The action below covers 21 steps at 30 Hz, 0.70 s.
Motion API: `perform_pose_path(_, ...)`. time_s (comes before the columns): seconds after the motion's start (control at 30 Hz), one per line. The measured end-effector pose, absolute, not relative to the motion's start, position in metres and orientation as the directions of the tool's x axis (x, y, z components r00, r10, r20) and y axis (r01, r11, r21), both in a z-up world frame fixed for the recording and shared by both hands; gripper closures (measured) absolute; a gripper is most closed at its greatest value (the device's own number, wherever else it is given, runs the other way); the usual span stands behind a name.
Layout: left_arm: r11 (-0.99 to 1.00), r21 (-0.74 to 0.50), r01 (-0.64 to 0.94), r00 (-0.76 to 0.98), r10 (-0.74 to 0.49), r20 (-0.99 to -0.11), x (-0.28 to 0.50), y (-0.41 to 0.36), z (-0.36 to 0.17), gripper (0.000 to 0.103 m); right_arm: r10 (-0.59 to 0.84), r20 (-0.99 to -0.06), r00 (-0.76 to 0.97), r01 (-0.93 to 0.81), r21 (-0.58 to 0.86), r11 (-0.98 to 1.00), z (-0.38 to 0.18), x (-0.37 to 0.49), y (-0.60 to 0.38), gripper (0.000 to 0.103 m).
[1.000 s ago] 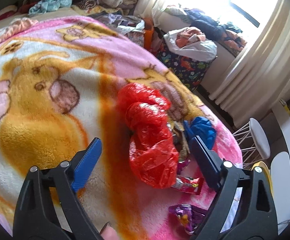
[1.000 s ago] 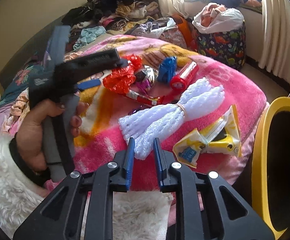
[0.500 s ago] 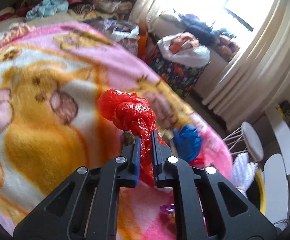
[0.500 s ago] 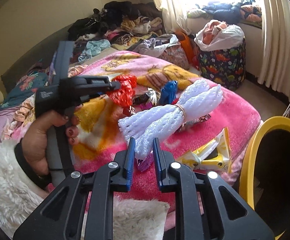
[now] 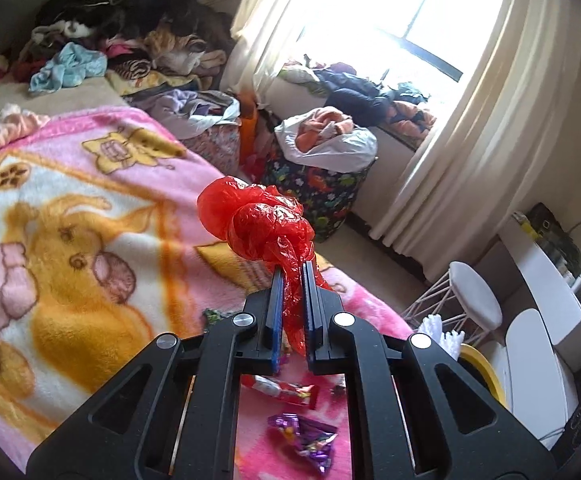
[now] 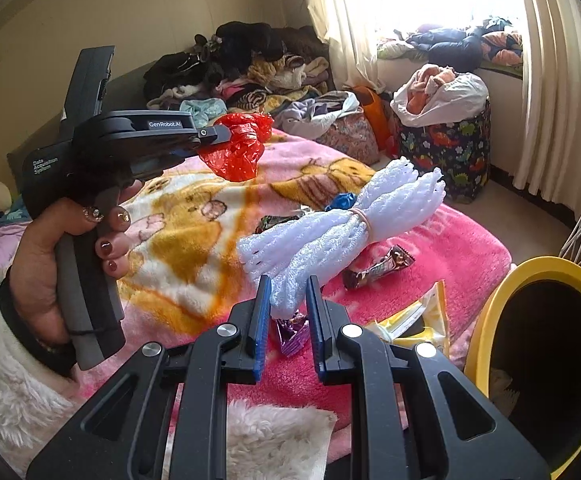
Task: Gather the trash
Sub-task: 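Grasp the white mesh net with right tool while left tool holds red bag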
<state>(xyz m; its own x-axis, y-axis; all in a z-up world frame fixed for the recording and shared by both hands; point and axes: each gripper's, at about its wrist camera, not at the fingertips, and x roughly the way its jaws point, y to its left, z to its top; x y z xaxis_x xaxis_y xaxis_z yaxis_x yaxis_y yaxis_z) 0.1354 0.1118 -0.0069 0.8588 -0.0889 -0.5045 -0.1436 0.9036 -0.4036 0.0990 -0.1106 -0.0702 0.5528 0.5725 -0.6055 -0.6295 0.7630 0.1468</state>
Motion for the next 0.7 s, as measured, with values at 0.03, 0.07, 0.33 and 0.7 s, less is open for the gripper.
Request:
perform_pose_path(0.03, 0.905, -0.404, -0.134, 0.86, -0.097, -0.502, 0.135, 0.11, -0.005, 0.099, 0.573, -0.603, 0.555, -0.629, 0.147, 0.764, -0.069, 0.097, -0.111, 0.086)
perform_pose_path(0.07, 0.907, -0.402, -0.123, 0.861, -0.104, -0.497, 0.134, 0.106, -0.003, 0.099, 0.573, -0.599, 0.56, -0.627, 0.147, 0.765, -0.068, 0.096, -0.113, 0.086)
perform_pose_path(0.33, 0.92, -0.385, -0.07, 0.866, -0.136, -0.482, 0.131, 0.083, 0.004, 0.099, 0.566, -0.574, 0.592, -0.604, 0.149, 0.783, -0.059, 0.092, -0.127, 0.086)
perform_pose_path(0.7, 0.93, -0.368, 0.0, 0.863, -0.186, -0.47, 0.128, 0.055, 0.011, 0.099, 0.554, -0.543, 0.631, -0.562, 0.173, 0.809, -0.048, 0.09, -0.153, 0.086)
